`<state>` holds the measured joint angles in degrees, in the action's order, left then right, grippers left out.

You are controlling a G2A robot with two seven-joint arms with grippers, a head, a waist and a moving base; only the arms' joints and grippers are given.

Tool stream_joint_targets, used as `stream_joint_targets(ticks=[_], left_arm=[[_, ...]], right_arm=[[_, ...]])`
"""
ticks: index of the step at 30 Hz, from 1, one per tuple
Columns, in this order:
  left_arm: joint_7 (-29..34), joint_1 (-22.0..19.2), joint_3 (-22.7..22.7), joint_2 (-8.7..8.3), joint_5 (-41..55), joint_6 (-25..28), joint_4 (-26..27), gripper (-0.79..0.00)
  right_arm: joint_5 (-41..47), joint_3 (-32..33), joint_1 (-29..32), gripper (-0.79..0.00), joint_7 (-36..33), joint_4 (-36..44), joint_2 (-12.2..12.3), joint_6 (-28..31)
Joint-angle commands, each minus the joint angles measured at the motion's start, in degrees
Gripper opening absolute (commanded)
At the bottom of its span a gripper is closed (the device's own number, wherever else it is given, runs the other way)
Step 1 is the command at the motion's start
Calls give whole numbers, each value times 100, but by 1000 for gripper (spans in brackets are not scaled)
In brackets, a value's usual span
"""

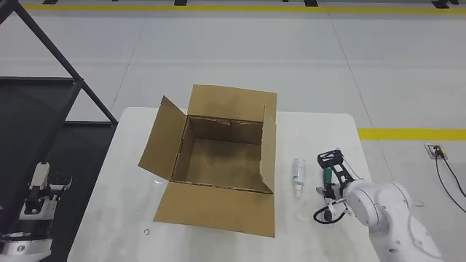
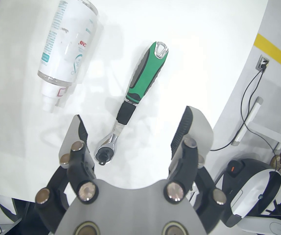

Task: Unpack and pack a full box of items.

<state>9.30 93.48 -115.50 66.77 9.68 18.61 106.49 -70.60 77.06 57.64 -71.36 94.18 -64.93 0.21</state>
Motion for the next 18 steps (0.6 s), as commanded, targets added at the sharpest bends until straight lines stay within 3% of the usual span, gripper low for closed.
stream_joint_targets(ticks=[1,3,11,13,18], left_arm=[[0,0,0,0,0,0,0,0],[0,0,0,0,0,0,0,0],[0,0,0,0,0,0,0,0],[0,0,0,0,0,0,0,0],[0,0,0,0,0,0,0,0]], right_arm=[[148,14,-64,-215,-14,-169,-10,-20],[282,22,-123,-182,-21,-314,-18,-14],[491,-43,-282,-317,-7,-748,-45,-75],[557,-57,-337,-394,-18,-862,-53,-116],[742,-64,-471,-419,34,-1180,-70,-143]])
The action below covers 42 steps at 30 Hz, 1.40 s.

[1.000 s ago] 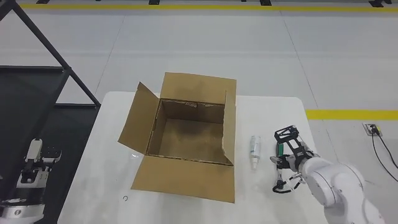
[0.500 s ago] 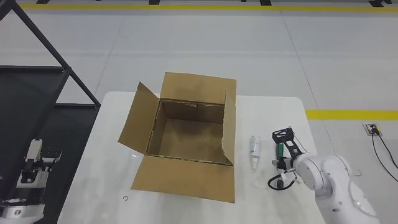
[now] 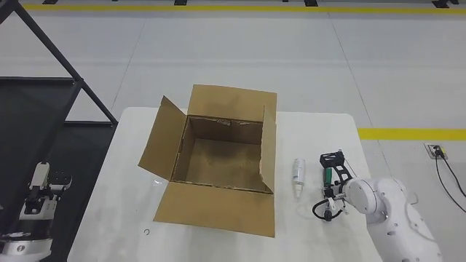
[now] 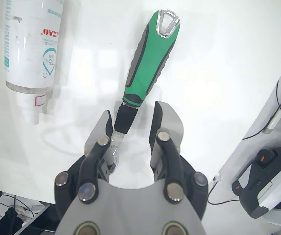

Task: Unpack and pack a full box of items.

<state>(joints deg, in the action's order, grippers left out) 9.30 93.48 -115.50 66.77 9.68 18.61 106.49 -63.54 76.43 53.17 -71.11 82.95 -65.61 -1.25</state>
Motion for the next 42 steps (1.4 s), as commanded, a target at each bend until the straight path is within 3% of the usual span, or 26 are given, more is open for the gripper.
stream_joint_targets(ticks=[1,19,25,29,32,37,42], left_arm=[[0,0,0,0,0,0,0,0],[0,0,0,0,0,0,0,0],[0,0,0,0,0,0,0,0],[0,0,0,0,0,0,0,0],[0,0,0,0,0,0,0,0],[0,0,0,0,0,0,0,0],[0,0,0,0,0,0,0,0]], right_arm=[[71,-3,-50,-425,15,-114,-5,13],[300,-148,-180,-471,-25,-284,-13,108],[347,-180,-228,-579,-24,-391,-13,118],[385,-180,-249,-779,-26,-447,-9,134],[421,-150,-276,-785,16,-457,-1,156],[352,39,-236,-785,131,17,46,167],[326,299,-148,-785,29,1027,108,236]])
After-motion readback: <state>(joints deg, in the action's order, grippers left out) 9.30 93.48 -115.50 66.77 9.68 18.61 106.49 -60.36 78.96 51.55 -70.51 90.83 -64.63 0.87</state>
